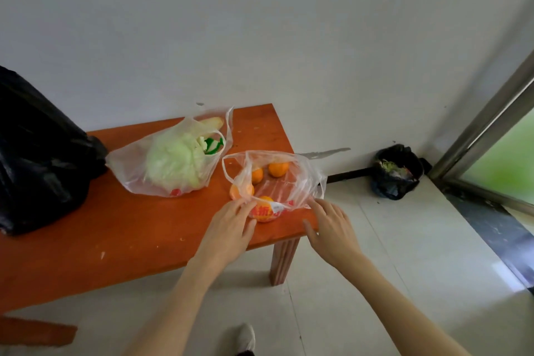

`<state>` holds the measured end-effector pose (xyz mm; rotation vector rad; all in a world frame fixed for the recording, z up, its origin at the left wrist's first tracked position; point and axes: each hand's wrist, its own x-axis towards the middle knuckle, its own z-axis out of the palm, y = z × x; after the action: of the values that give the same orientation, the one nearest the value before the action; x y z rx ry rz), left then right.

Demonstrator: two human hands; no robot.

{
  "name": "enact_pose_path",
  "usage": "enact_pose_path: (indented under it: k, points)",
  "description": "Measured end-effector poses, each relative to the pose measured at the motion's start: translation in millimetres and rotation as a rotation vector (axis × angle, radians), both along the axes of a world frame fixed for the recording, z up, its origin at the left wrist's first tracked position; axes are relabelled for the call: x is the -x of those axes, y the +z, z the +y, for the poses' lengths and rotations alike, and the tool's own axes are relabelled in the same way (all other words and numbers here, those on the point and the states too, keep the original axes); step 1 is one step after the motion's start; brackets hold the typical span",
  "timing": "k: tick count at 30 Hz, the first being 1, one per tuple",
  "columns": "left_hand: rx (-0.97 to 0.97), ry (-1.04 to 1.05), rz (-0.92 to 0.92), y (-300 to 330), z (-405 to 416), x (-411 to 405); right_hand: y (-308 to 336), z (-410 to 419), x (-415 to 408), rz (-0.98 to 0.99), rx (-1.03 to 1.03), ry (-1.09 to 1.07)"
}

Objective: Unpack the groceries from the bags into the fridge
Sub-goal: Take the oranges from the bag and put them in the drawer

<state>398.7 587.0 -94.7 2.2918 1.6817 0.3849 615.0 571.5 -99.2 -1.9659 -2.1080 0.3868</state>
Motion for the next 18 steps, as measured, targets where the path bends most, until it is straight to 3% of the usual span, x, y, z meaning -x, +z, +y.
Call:
enact_pose_path:
  k: [12, 18]
  points:
    - [0.056, -0.216, 0.044, -63.5, 173.0, -10.9, -46.0, 162.2, 26.7, 0.07, 0.0, -0.045]
    - [0.106, -0.367, 0.187, -86.5, 212.0, -17.7, -62.4, 223.9, 33.6, 0.049, 0.101, 0.042]
